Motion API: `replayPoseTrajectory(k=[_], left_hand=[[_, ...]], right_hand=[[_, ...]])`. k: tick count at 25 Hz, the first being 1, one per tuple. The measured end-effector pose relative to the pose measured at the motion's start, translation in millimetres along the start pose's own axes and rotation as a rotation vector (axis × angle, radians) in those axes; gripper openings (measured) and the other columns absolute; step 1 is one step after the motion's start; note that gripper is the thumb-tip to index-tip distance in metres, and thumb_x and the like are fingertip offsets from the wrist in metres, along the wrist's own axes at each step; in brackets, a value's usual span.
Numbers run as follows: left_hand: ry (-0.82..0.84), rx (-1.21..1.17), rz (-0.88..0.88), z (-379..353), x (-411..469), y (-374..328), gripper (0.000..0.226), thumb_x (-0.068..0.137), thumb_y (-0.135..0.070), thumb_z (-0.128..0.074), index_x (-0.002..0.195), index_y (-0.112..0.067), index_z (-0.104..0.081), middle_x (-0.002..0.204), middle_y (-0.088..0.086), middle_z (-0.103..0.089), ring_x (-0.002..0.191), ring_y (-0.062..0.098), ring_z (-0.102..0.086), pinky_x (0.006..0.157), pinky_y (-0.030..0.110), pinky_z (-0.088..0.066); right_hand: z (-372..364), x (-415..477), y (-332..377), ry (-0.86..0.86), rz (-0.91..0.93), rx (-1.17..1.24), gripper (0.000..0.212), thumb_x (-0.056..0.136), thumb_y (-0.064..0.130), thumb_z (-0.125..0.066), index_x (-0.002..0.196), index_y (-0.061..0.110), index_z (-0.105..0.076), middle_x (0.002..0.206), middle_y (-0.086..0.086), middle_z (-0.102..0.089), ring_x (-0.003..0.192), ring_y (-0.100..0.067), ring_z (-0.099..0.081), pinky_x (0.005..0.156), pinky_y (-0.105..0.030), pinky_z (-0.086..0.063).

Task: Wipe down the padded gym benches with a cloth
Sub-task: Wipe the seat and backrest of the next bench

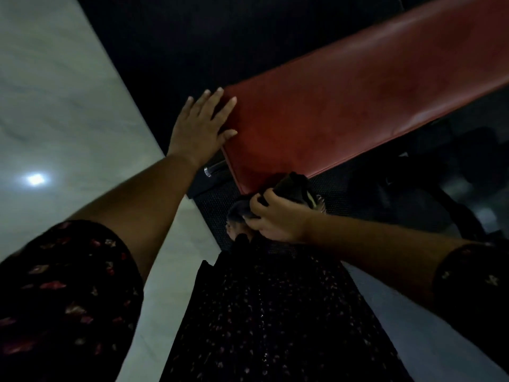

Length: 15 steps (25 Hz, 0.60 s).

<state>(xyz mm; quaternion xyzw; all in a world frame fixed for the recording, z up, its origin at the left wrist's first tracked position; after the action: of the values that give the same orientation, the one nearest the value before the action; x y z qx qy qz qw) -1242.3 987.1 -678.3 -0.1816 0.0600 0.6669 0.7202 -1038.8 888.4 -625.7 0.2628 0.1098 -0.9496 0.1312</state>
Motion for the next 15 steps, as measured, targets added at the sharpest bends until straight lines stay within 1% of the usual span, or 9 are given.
replayPoseTrajectory(k=[2,5,6,7,9,10,11,13,15], left_hand=[[-0.005,-0.001,0.025,2,0,0,0.059,0.103,-0.050,-0.026,0.157,-0.031,-0.011,0.165,0.004,-0.009,0.151,0.026,-0.008,0.122,0.045,-0.004],[-0.021,-0.046,-0.009,8,1,4,0.051,0.106,-0.040,-0.026,0.156,-0.033,-0.016,0.164,0.002,-0.014,0.151,0.024,-0.013,0.122,0.046,-0.004],[-0.037,-0.075,-0.016,8,-2,7,0.050,0.107,-0.039,-0.026,0.156,-0.031,-0.019,0.164,0.002,-0.017,0.151,0.024,-0.015,0.122,0.045,-0.005],[-0.064,-0.121,0.003,6,-9,10,0.050,0.107,-0.037,-0.026,0.156,-0.029,-0.021,0.163,0.002,-0.020,0.150,0.024,-0.017,0.122,0.044,-0.006],[-0.149,-0.268,0.144,-8,-35,18,0.050,0.107,-0.034,-0.027,0.155,-0.024,-0.025,0.161,0.004,-0.026,0.149,0.024,-0.019,0.121,0.043,-0.009],[-0.190,-0.350,0.257,-20,-53,21,0.051,0.106,-0.034,-0.027,0.155,-0.022,-0.024,0.161,0.005,-0.027,0.150,0.024,-0.019,0.122,0.043,-0.011],[-0.216,-0.412,0.377,-34,-73,21,0.052,0.106,-0.035,-0.026,0.156,-0.020,-0.023,0.161,0.005,-0.025,0.150,0.023,-0.017,0.122,0.042,-0.011],[-0.193,-0.486,0.573,-65,-115,8,0.058,0.104,-0.039,-0.019,0.157,-0.015,-0.016,0.163,0.007,-0.018,0.151,0.021,-0.012,0.123,0.037,-0.006],[-0.102,-0.537,0.657,-90,-142,-22,0.061,0.104,-0.040,-0.018,0.157,-0.013,-0.007,0.165,0.008,-0.010,0.152,0.021,-0.006,0.123,0.038,-0.005]], right_hand=[[10,9,-15,-0.041,-0.057,0.031,0.035,0.095,0.031,-0.049,0.128,0.024,-0.059,0.145,-0.002,-0.044,0.116,-0.040,-0.049,0.079,-0.049,-0.047],[19,21,-26,0.038,-0.266,0.205,0.042,0.093,0.031,-0.052,0.135,0.028,-0.053,0.151,0.000,-0.036,0.118,-0.040,-0.047,0.080,-0.048,-0.045],[23,21,-29,0.050,-0.287,0.243,0.043,0.092,0.030,-0.054,0.136,0.029,-0.052,0.153,0.001,-0.034,0.118,-0.039,-0.046,0.080,-0.047,-0.045],[24,21,-30,0.049,-0.225,0.241,0.046,0.092,0.029,-0.054,0.138,0.030,-0.048,0.156,0.002,-0.029,0.120,-0.039,-0.044,0.081,-0.046,-0.044],[19,15,-39,0.101,0.025,0.241,0.056,0.091,0.032,-0.056,0.144,0.034,-0.038,0.160,0.003,-0.017,0.123,-0.037,-0.039,0.084,-0.044,-0.042],[19,10,-52,0.119,0.103,0.233,0.061,0.090,0.034,-0.059,0.145,0.037,-0.035,0.161,0.004,-0.013,0.124,-0.036,-0.037,0.084,-0.043,-0.042],[18,8,-69,0.098,0.108,0.198,0.064,0.088,0.035,-0.062,0.145,0.041,-0.033,0.161,0.005,-0.012,0.122,-0.035,-0.039,0.083,-0.042,-0.043],[12,15,-108,0.032,-0.022,0.115,0.065,0.085,0.032,-0.067,0.141,0.048,-0.038,0.159,0.005,-0.024,0.113,-0.033,-0.047,0.077,-0.040,-0.046],[12,30,-152,-0.013,-0.255,0.129,0.056,0.086,0.027,-0.066,0.136,0.047,-0.048,0.154,0.002,-0.037,0.109,-0.037,-0.052,0.077,-0.044,-0.047]])
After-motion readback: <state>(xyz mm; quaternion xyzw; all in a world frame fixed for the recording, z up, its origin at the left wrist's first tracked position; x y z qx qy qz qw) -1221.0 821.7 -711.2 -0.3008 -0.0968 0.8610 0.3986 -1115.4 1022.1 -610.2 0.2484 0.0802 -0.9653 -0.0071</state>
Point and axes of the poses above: each hand's wrist, its own x-axis towards the middle knuckle, its own z-axis out of the back of the hand, y = z × x, the point moved 4 cm from there along x, towards the middle knuckle
